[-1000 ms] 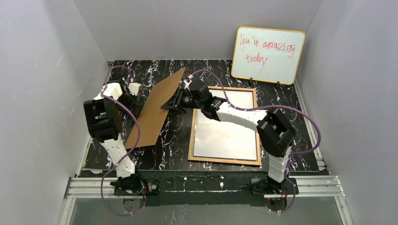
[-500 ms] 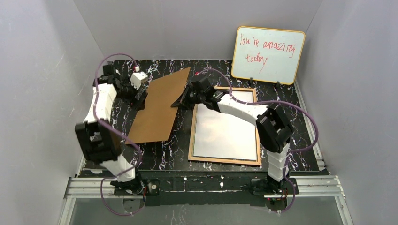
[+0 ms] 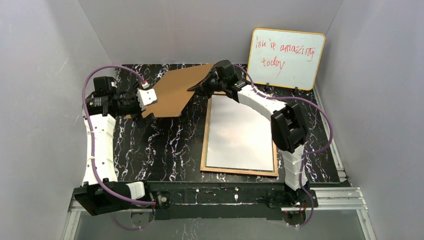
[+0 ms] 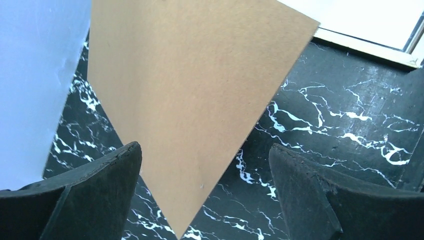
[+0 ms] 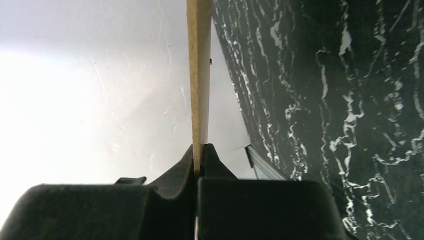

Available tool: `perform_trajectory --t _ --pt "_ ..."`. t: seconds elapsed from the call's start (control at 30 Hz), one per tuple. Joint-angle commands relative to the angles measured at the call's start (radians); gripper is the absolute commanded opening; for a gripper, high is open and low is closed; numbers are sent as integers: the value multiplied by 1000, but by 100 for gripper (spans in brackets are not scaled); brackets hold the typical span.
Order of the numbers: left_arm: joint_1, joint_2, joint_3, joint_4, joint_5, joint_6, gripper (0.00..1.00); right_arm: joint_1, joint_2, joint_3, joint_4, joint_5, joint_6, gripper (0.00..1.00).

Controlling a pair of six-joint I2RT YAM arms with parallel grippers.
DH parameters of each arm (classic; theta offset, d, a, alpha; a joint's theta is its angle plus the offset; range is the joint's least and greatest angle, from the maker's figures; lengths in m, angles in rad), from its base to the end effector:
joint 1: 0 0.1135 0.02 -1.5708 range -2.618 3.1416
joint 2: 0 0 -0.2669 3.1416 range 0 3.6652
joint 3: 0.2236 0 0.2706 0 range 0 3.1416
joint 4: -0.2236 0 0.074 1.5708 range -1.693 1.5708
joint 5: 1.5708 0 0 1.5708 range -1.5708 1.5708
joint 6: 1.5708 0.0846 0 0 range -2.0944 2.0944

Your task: Put the photo into the frame

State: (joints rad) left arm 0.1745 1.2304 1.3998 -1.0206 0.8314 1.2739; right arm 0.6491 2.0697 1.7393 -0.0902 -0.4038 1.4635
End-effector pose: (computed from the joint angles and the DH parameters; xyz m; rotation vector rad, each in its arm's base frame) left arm 0.2740 -0.0152 0.3702 1.3800 1.5918 -0.1692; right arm 0.4223 0.3622 0.2570 0.6604 2.3378 1.6014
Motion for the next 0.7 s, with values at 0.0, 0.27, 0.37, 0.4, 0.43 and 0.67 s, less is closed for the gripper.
perform_trajectory --t 0.0,0.27,0.37,0.4,0.43,0.67 --pt "-2 -89 -38 -71 94 165 96 19 -63 17 189 -105 120 1" --pt "-24 -171 -96 31 64 228 90 44 -115 -111 367 -106 250 1" --pt "-44 -179 -107 1 30 291 89 53 -113 -121 419 -102 286 1" --pt "-55 -183 -112 -6 18 307 89 57 -111 -119 429 -101 293 1" --pt "-63 -185 -114 -12 10 312 89 60 -109 -119 435 -100 298 1" --pt "-87 -168 -98 -93 -42 400 86 69 -99 -132 473 -94 326 1"
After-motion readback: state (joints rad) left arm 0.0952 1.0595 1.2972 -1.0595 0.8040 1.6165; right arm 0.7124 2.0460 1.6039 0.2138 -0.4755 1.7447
